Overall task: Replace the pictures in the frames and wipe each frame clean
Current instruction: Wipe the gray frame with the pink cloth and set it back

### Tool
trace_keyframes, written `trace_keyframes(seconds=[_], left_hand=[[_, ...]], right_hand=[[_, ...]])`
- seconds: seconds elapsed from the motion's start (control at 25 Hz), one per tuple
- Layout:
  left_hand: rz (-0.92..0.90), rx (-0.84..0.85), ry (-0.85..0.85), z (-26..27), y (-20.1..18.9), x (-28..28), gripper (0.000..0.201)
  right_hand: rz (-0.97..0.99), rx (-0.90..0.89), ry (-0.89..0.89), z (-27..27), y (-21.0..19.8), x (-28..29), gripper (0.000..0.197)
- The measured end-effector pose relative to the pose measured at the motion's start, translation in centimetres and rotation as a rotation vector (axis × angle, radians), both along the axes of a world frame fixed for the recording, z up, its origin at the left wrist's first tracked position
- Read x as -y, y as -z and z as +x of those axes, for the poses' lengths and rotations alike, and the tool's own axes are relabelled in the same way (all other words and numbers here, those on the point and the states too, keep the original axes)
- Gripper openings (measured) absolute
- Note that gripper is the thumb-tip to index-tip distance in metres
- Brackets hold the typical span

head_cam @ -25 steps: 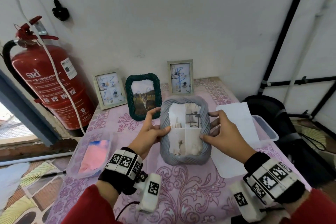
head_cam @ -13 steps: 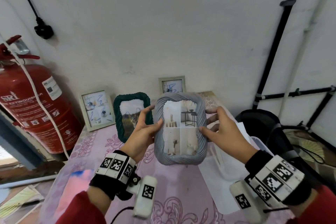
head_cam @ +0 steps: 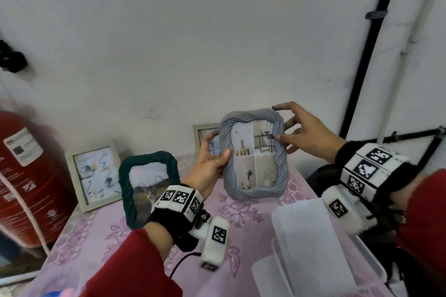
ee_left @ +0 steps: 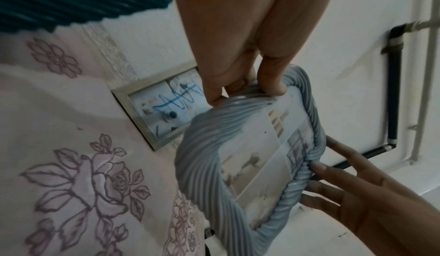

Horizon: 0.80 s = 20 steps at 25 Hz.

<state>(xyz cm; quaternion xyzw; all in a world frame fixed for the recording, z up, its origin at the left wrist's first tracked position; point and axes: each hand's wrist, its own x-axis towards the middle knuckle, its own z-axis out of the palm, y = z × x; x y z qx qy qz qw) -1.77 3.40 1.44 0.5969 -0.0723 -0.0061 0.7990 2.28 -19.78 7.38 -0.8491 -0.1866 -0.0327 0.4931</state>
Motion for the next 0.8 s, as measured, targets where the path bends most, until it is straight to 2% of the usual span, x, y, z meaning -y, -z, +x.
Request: trace_keyframes(seconds=[0.32, 0.56, 0.8], left_hand=[[0.004, -0.073, 0.05, 5.5, 3.8, 3.3, 0.049], [-0.01, -0.119, 0.051, 7.1, 5.8, 4.0, 0.049], [0.016, -0.128, 0.045, 7.6, 6.6, 4.4, 0.049]], right_hand=[[-0.101, -0.08, 0.032, 5.1, 3.0, 3.1, 0.057], [-0.17, -0.059, 0.09, 6.4, 5.6, 3.5, 0.055], [-0.17, -0.07, 0.108, 6.3, 6.1, 4.1, 0.054]])
